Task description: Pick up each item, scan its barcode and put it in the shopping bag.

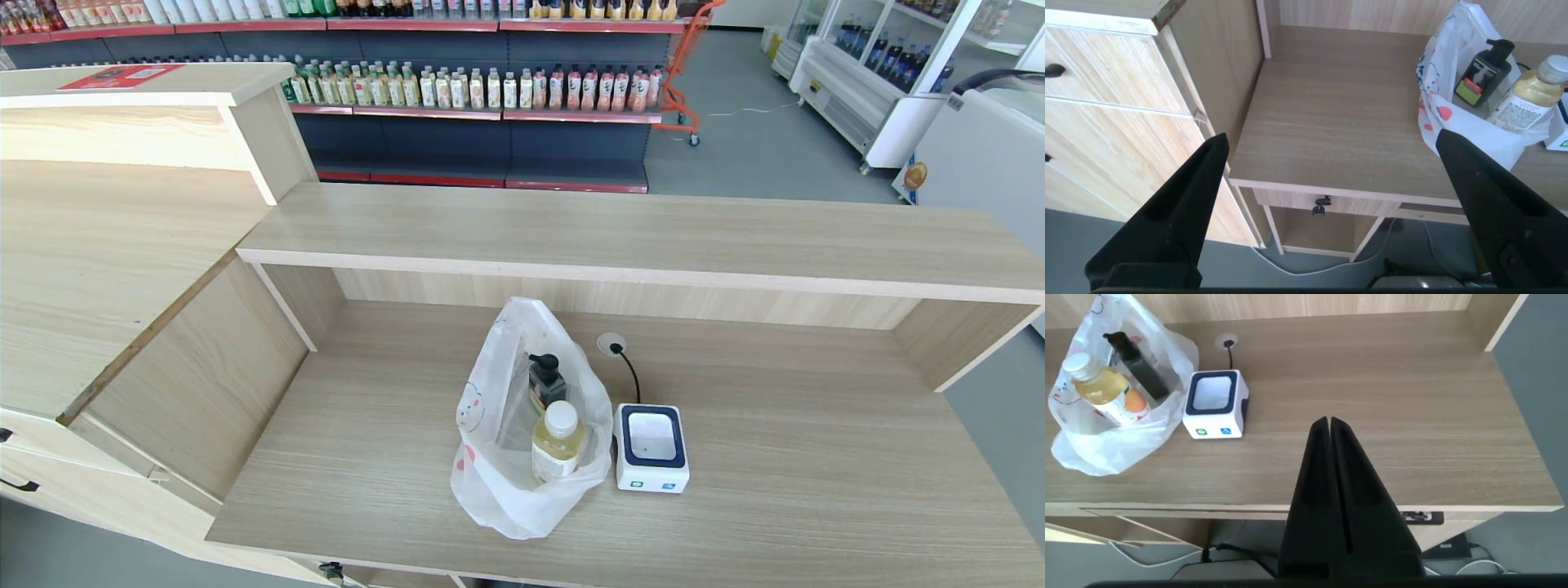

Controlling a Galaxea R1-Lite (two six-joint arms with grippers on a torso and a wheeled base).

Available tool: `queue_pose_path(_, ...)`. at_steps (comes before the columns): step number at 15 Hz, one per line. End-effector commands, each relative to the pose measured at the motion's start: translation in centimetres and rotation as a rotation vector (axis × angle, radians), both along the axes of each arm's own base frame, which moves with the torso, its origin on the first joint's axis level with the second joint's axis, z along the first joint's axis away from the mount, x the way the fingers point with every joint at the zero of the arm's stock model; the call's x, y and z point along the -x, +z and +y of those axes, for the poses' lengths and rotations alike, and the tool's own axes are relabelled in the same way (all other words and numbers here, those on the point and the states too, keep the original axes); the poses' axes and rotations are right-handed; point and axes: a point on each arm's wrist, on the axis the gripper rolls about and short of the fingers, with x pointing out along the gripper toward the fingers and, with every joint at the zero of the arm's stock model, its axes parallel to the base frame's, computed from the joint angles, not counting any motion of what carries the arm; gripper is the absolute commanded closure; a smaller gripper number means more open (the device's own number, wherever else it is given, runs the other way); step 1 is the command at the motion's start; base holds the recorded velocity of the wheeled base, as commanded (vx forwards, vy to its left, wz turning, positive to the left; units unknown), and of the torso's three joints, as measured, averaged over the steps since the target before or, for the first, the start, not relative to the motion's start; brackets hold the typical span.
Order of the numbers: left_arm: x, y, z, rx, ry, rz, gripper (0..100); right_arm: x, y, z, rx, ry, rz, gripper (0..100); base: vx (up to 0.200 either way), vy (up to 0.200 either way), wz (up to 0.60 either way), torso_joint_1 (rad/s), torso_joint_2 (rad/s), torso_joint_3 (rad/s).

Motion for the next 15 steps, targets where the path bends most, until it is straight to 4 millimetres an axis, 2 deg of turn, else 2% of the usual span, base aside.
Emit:
queue_pose_path(1,0.0,0.0,0.0,-0.001,0.0,-0.001,0,-0.04,0.0,0.0,0.0,0.001,0.006,100,0.0,0.0,0.0,0.0,0.0,0.0)
queue_pose_path(10,0.0,0.0,0.0,-0.005,-0.001,-0.001,0,-0.04,0.0,0.0,0.0,0.001,0.006,100,0.0,-0.2,0.0,0.004,0.0,0.001)
queue_pose_path(15,0.0,0.0,0.0,-0.001,0.0,-0.001,0,-0.04,0.0,0.0,0.0,0.001,0.006,100,0.0,0.0,0.0,0.0,0.0,0.0)
